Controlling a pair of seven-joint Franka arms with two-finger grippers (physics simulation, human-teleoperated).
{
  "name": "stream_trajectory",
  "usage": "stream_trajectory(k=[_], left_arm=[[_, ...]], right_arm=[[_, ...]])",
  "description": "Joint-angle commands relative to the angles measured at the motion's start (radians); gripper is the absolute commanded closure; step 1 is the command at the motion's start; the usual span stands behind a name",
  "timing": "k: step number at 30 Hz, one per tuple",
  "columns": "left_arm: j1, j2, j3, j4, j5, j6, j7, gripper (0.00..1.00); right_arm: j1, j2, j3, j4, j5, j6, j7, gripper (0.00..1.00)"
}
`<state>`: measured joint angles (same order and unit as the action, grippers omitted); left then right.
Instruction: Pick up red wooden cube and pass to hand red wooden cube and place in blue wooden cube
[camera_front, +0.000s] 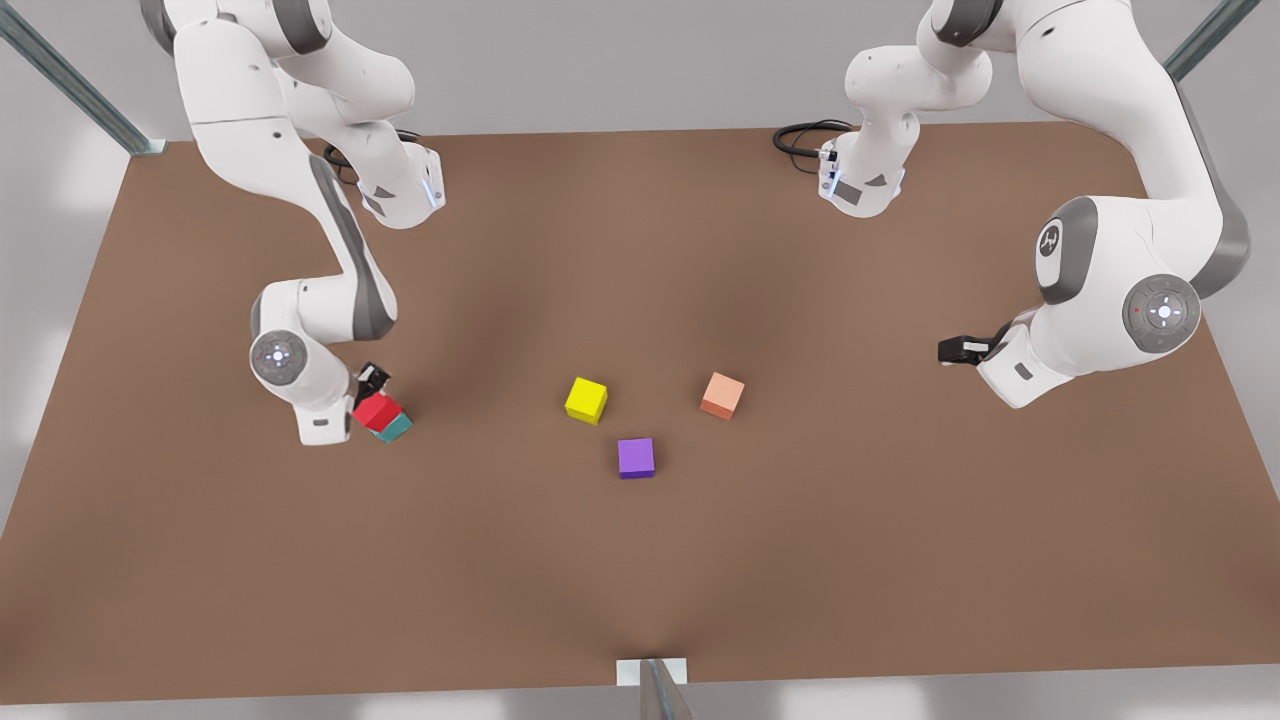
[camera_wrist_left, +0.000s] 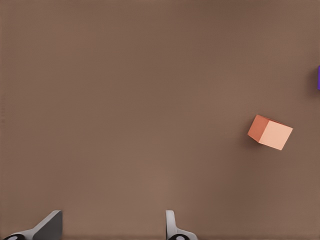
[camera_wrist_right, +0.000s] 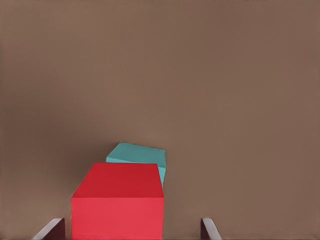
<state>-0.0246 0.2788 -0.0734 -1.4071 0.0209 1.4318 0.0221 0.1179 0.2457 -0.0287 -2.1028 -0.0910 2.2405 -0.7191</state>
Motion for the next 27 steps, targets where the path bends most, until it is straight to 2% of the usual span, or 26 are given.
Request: stream_trajectory(k=[1, 5, 6, 8, 9, 10, 11, 12, 14, 16, 20, 27], left_arm=[[0.000, -0.001, 0.000, 0.000, 0.001, -0.001, -0.007, 0.00], [-0.005, 0.005, 0.000, 0.000, 0.001, -0.001, -0.008, 0.00], [-0.005, 0.005, 0.000, 0.000, 0.001, -0.001, -0.008, 0.00], [-0.005, 0.005, 0.000, 0.000, 0.001, -0.001, -0.010, 0.00], [-0.006, 0.005, 0.000, 0.000, 0.001, -0.001, -0.010, 0.00], [-0.006, 0.005, 0.000, 0.000, 0.001, -0.001, -0.008, 0.00], [-0.006, 0.005, 0.000, 0.000, 0.001, -0.001, -0.008, 0.00], [-0.005, 0.005, 0.000, 0.000, 0.001, -0.001, -0.008, 0.00], [-0.006, 0.005, 0.000, 0.000, 0.001, -0.001, -0.008, 0.00], [-0.005, 0.005, 0.000, 0.000, 0.001, -0.001, -0.008, 0.00], [-0.005, 0.003, 0.000, 0.004, 0.002, -0.014, -0.007, 0.00], [-0.003, 0.000, -0.002, 0.007, 0.002, -0.021, -0.007, 0.00]], right_arm=[[0.000, -0.005, 0.001, 0.030, 0.020, -0.105, 0.043, 0.00], [0.020, -0.003, 0.001, 0.151, 0.089, -0.235, 0.052, 0.00], [0.013, 0.039, -0.002, 0.280, 0.160, -0.318, 0.099, 0.00], [0.005, 0.101, -0.010, 0.475, 0.162, -0.429, 0.386, 0.00], [-0.021, 0.096, -0.010, 0.498, 0.175, -0.440, 0.541, 0.00], [-0.029, 0.092, -0.011, 0.541, 0.203, -0.528, 0.651, 0.00], [-0.029, 0.089, -0.011, 0.648, 0.203, -0.677, 0.887, 0.00], [-0.038, 0.077, -0.013, 0.690, 0.201, -0.755, 0.925, 0.00], [-0.063, -0.022, -0.017, 0.684, 0.185, -0.799, 0.865, 0.00], [-0.063, -0.036, -0.051, 0.681, 0.180, -0.826, 0.879, 0.00], [-0.057, -0.123, -0.046, 0.612, 0.162, -0.805, 0.879, 0.00], [-0.054, -0.128, -0.046, 0.600, 0.160, -0.805, 0.879, 0.00]])
